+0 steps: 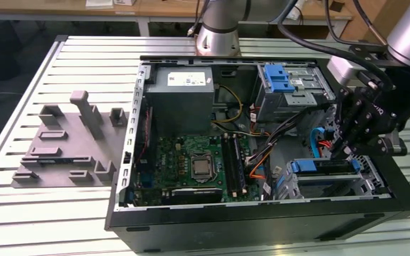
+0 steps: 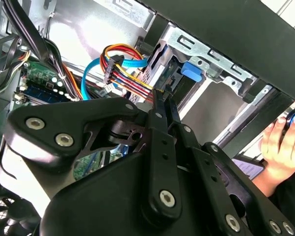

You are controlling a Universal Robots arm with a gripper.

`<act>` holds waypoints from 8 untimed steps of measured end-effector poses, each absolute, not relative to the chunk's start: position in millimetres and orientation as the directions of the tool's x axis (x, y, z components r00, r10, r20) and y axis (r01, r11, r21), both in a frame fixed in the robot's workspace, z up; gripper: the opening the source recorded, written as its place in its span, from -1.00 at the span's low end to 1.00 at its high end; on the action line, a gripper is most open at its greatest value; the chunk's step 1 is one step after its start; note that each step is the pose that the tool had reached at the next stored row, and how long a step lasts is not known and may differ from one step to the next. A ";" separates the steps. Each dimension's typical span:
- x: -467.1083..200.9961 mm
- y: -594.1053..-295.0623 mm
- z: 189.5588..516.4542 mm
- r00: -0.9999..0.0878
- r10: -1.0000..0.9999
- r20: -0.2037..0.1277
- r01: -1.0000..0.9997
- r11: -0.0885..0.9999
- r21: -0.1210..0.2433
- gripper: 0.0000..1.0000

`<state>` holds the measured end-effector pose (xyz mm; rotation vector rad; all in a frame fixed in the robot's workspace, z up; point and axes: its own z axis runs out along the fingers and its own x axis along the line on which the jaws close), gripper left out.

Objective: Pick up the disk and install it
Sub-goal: 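Insert the first disk wire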

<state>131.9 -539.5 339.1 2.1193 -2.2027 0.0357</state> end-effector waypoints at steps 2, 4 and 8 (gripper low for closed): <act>133.0 -539.5 338.5 -0.037 -0.996 0.077 -0.998 0.040 0.042 -0.67; 133.8 -539.6 338.2 -0.037 -0.996 0.077 -0.998 0.040 0.042 -0.67; 134.3 -541.4 337.4 -0.037 -0.996 0.077 -0.998 0.041 0.042 -0.67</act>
